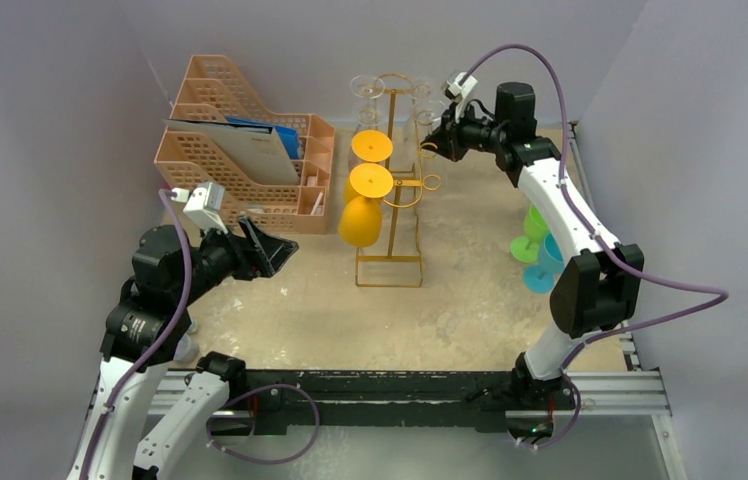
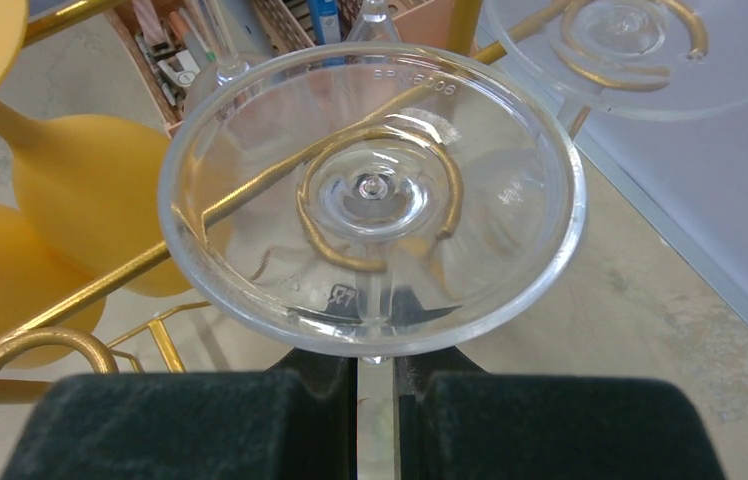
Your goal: Place the wine glass upside down on the wine glass rack
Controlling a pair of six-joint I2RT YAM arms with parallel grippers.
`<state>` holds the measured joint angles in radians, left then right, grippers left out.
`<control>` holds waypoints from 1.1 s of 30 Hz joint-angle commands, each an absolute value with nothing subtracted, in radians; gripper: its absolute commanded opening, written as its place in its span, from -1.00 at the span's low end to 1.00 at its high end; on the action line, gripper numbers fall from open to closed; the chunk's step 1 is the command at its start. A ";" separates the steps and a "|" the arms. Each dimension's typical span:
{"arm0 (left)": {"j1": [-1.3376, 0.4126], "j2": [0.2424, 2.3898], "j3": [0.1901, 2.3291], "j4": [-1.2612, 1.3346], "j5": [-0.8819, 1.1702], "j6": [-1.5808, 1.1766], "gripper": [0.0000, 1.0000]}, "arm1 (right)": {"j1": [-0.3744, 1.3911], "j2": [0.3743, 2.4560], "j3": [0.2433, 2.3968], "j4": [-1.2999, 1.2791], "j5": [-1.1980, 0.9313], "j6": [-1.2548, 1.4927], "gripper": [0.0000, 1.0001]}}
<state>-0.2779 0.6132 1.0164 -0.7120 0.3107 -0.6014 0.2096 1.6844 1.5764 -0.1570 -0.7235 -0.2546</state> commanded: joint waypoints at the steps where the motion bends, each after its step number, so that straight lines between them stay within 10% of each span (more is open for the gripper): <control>1: -0.281 0.617 1.012 -0.666 0.320 -0.610 0.44 | 0.219 1.683 1.611 -0.168 -0.725 -0.284 -1.00; 33: -0.281 0.623 1.048 -0.711 0.335 -0.564 0.44 | 0.224 1.470 1.411 -0.124 -0.568 -0.245 -0.09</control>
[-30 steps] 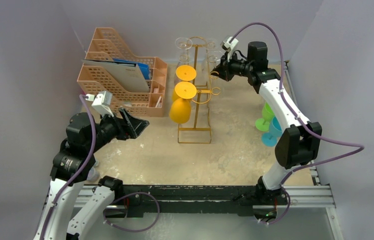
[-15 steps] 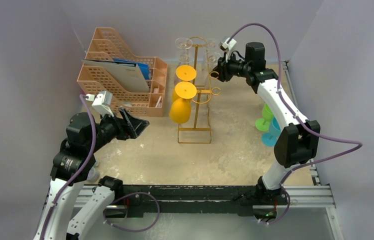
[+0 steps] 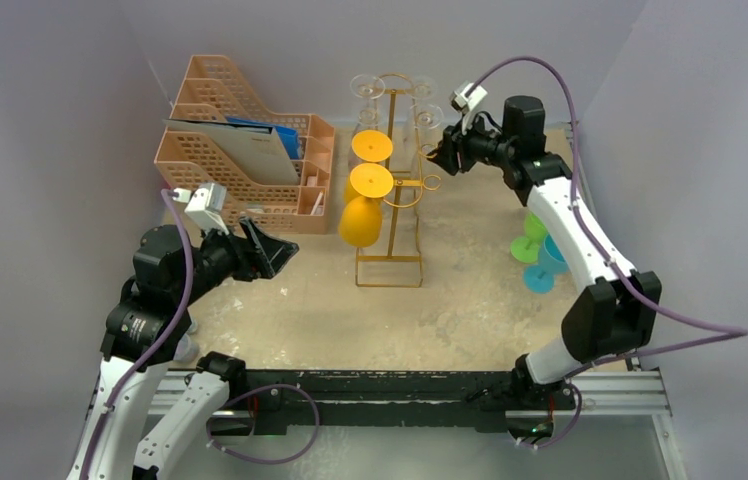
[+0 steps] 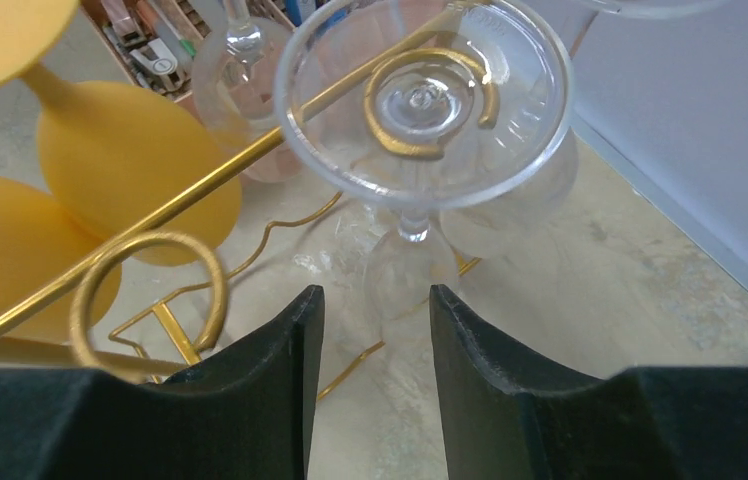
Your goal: Place the wine glass upside down on the wine glass rack
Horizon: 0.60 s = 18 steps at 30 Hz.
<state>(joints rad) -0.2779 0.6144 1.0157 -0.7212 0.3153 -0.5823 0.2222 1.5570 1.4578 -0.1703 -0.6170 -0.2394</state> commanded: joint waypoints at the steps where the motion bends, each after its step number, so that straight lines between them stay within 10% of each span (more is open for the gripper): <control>1: -0.281 0.626 1.057 -0.717 0.338 -0.561 0.44 | 0.224 1.453 1.397 -0.123 -0.554 -0.245 -0.09; 18: -0.281 0.586 1.109 -0.814 0.342 -0.536 0.44 | 0.225 1.074 1.231 -0.334 0.067 0.119 -0.15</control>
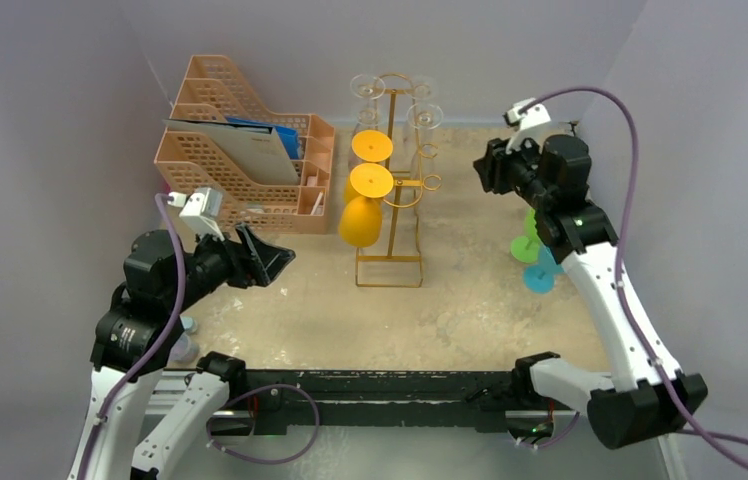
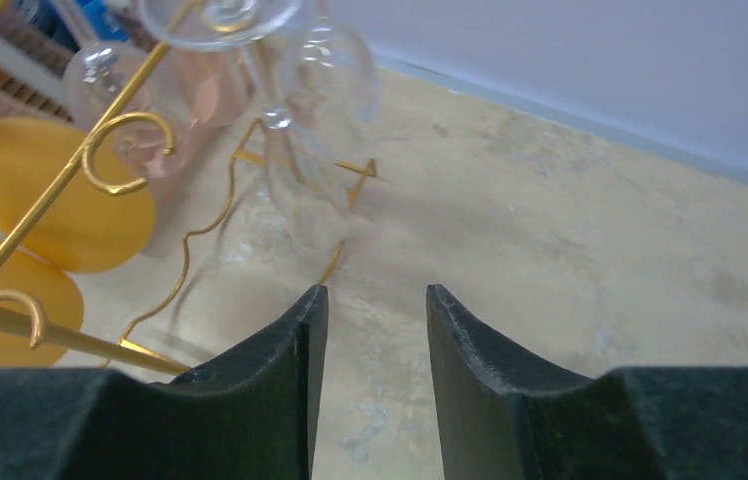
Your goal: Place the wine glass upside down on the wine glass rack
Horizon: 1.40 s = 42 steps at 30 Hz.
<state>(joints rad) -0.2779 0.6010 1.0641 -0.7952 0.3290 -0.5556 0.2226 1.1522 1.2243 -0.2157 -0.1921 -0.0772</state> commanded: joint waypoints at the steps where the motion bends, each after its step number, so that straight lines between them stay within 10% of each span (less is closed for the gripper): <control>1: -0.281 0.585 1.114 -0.820 0.345 -0.535 0.44 | 0.226 1.067 1.238 -0.392 0.112 0.149 -0.15; 6: -0.281 0.581 1.133 -0.848 0.357 -0.533 0.44 | 0.224 1.057 1.336 -0.713 0.357 0.390 -0.35; 12: -0.281 0.579 1.134 -0.857 0.378 -0.547 0.44 | 0.223 1.097 1.319 -0.804 0.542 0.477 -0.07; 31: -0.281 0.580 1.145 -0.859 0.385 -0.590 0.44 | 0.067 1.460 1.371 -0.701 0.357 0.326 -0.17; 42: -0.281 0.591 1.149 -0.860 0.381 -0.588 0.44 | 0.064 1.525 1.365 -0.726 0.223 0.304 -0.93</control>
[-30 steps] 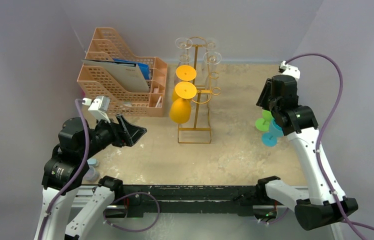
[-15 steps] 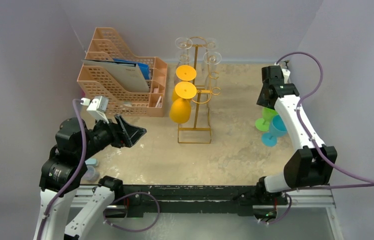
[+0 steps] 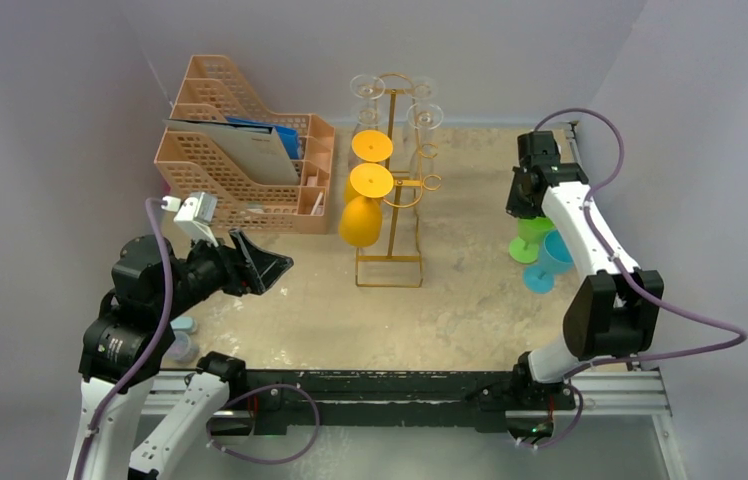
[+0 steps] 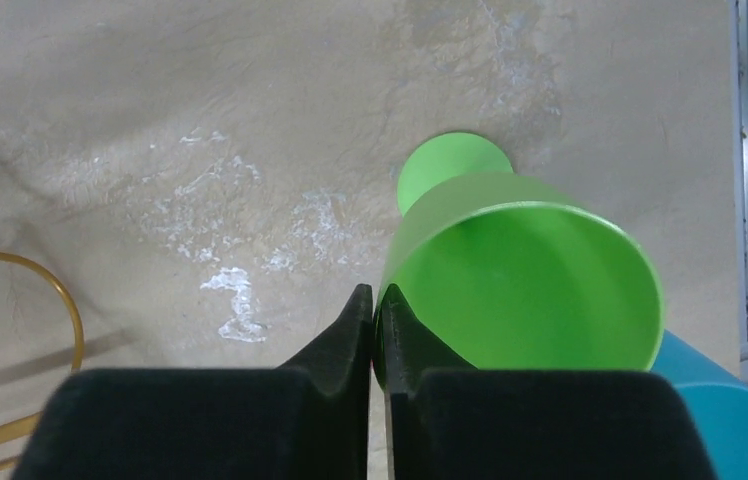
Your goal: Place the wine glass upside down on the wine glass rack
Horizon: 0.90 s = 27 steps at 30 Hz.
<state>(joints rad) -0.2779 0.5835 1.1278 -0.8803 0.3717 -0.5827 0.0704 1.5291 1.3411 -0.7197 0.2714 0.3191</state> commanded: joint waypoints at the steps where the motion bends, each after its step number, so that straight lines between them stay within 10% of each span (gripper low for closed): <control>1: -0.281 0.591 1.149 -0.861 0.380 -0.588 0.44 | 0.064 1.522 1.364 -0.721 0.216 0.303 -1.00; 27: -0.281 0.674 1.326 -0.654 0.660 -0.580 0.41 | 0.100 0.772 1.117 -0.207 -0.046 0.417 -1.00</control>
